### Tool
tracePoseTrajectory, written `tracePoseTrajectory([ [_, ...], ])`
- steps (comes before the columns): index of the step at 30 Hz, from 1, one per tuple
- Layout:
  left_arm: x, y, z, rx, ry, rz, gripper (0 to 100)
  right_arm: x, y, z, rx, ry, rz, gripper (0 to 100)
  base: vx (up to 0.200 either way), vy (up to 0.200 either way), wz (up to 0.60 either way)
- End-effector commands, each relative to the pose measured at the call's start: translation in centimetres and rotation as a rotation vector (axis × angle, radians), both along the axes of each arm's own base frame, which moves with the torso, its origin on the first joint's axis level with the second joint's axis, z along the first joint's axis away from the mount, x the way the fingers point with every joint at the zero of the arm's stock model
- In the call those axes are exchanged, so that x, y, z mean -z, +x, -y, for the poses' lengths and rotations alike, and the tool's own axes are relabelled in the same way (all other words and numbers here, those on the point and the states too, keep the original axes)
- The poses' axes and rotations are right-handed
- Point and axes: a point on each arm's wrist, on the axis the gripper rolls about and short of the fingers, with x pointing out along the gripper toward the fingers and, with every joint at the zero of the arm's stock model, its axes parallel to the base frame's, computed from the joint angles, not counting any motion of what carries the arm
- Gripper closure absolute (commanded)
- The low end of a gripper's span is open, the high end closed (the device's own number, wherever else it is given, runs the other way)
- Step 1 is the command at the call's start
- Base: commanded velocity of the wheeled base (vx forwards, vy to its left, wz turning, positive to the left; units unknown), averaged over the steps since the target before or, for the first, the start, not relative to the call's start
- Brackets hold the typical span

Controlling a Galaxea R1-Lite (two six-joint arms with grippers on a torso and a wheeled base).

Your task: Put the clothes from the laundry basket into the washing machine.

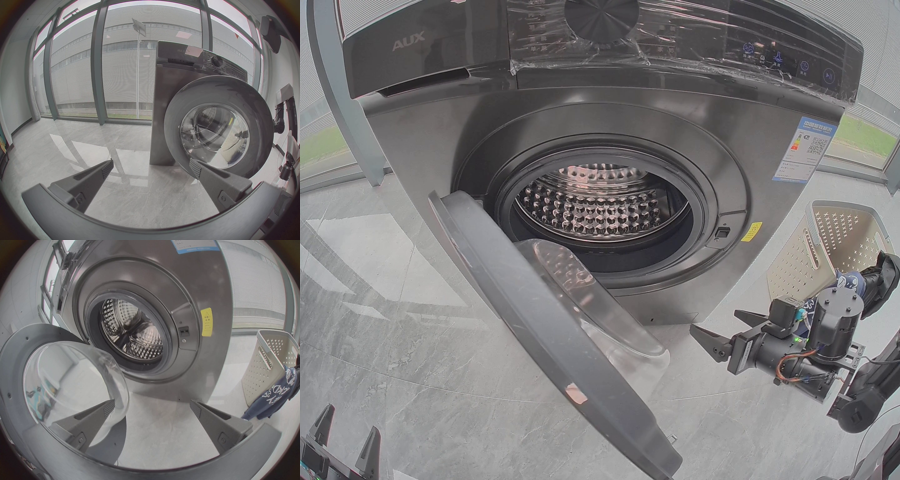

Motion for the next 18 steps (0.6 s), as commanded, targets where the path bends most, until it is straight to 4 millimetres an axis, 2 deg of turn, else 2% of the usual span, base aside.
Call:
tracePoseTrajectory([
  [1,0.5,0.0,0.0,0.000,-0.002,0.002,0,3.0,1.1,-2.3,-0.009,-0.023,-0.016,0,0.000,0.000,0.00],
  [7,0.5,0.0,0.0,0.000,0.000,0.002,0,3.6,0.9,-3.3,-0.040,-0.010,0.008,0,0.000,0.000,0.00],
  [13,0.5,0.0,0.0,0.000,-0.002,0.002,0,3.6,-0.4,-4.7,-0.117,-0.003,0.006,0,0.000,0.000,0.00],
  [18,0.5,0.0,0.0,0.000,-0.002,0.002,0,3.5,-1.4,-5.1,-0.166,0.016,0.024,0,0.000,0.000,0.00],
])
